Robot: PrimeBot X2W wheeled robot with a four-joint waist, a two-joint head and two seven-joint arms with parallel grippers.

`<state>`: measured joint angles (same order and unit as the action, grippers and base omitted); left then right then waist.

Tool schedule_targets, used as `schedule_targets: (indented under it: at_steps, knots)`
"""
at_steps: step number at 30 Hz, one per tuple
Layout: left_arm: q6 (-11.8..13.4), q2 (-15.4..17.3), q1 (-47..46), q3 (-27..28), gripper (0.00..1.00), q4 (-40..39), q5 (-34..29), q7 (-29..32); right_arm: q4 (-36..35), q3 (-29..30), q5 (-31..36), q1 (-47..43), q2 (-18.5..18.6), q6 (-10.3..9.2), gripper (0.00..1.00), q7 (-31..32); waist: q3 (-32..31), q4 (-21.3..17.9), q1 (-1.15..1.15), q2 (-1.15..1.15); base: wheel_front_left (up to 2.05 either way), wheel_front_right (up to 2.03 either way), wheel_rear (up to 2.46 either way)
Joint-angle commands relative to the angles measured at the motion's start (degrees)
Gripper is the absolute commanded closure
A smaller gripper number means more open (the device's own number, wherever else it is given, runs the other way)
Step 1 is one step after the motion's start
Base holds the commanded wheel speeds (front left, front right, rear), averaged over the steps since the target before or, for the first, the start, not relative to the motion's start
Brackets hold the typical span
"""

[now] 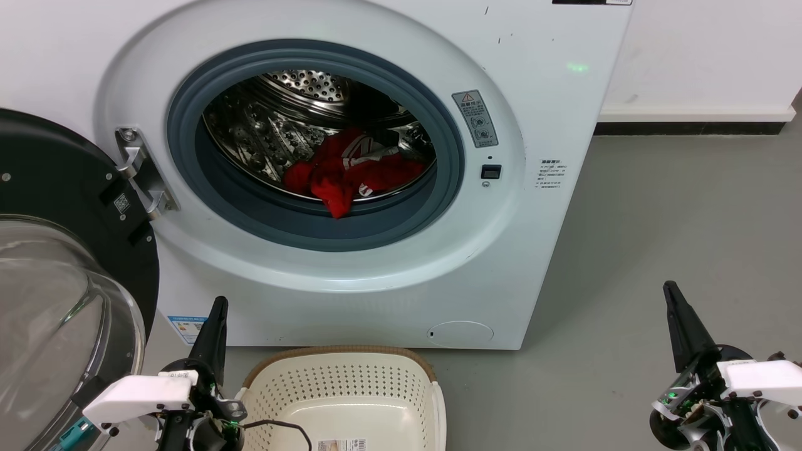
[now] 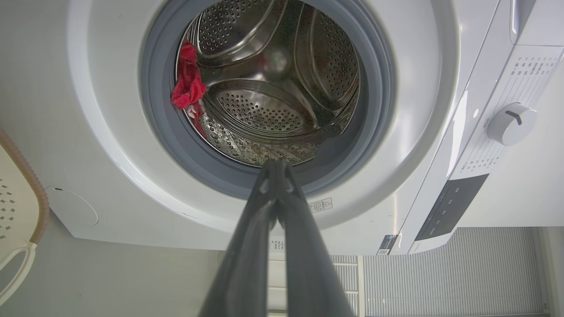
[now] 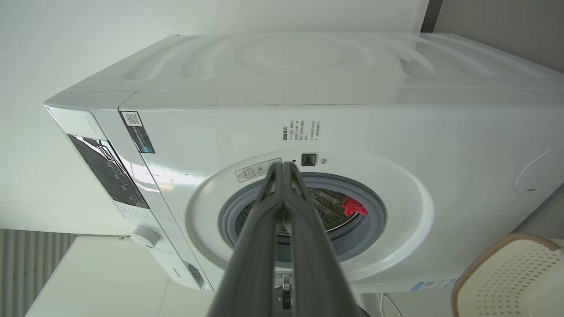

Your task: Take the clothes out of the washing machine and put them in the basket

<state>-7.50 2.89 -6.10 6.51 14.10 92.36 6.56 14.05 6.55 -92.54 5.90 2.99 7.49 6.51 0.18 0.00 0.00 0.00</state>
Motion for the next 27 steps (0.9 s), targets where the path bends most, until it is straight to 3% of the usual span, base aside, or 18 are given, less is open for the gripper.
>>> schedule_targets:
  at_steps: [1,14,15,27]
  knots:
    - [-0.11,-0.06,-0.35,0.14,1.0,-0.02,0.12,0.1,0.06,-0.04,0.27,0.69,-0.18,0.0,1.0,0.04,0.0,0.0,0.0,0.0,0.0,0.0,0.0]
    - [-0.11,-0.06,-0.35,0.14,1.0,-0.02,0.12,0.11,0.06,-0.04,0.27,0.69,-0.19,0.0,1.0,0.03,0.0,0.0,0.0,0.0,0.0,0.0,0.0]
    - [0.0,0.0,0.0,0.0,0.0,0.0,-0.01,0.0,0.0,0.0,0.0,0.0,0.0,0.0,0.0,-0.01,0.0,0.0,0.0,0.0,0.0,0.0,0.0]
    - [0.01,-0.01,-1.17,-2.95,0.0,-0.38,-4.35,-3.19,-2.3,-0.89,2.96,-1.57,-0.02,0.0,0.0,-3.17,-0.04,-0.05,0.0,0.0,0.0,0.0,0.0]
